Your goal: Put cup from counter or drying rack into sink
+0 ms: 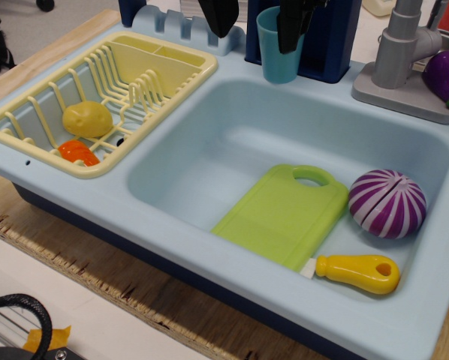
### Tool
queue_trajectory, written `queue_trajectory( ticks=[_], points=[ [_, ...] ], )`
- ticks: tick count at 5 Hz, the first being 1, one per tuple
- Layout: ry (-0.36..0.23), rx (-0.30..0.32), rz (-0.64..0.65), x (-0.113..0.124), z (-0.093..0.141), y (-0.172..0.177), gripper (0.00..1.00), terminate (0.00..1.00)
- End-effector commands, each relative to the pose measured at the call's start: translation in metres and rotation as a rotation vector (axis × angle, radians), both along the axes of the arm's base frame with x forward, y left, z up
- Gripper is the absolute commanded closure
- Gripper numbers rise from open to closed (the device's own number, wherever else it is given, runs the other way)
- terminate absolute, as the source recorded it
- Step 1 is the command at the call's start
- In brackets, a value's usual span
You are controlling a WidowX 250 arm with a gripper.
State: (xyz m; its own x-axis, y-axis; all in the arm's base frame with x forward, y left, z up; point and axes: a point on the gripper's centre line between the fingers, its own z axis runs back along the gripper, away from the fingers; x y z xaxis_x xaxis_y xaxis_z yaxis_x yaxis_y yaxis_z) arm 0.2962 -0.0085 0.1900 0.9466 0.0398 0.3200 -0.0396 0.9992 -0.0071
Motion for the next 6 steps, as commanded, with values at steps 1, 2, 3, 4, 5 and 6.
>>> queue_trajectory(
  ticks=[1, 2, 3, 4, 5, 6],
  points=[
    [0.0, 0.0, 0.0, 0.0, 0.0, 0.0, 0.0, 0.0],
    [-0.035, 0.015, -0.013, 0.018, 0.0, 0.004, 0.0, 0.0],
    [-0.092, 0.027, -0.042, 0.035, 0.004, 0.007, 0.0, 0.0],
    [-0.102, 0.015, -0.073, 0.051, 0.003, 0.007, 0.0, 0.0],
    [-0.083, -0.027, -0.095, 0.065, -0.01, 0.009, 0.0, 0.0],
    [-0.078, -0.056, -0.087, 0.067, -0.021, 0.007, 1.0, 0.0]
  ],
)
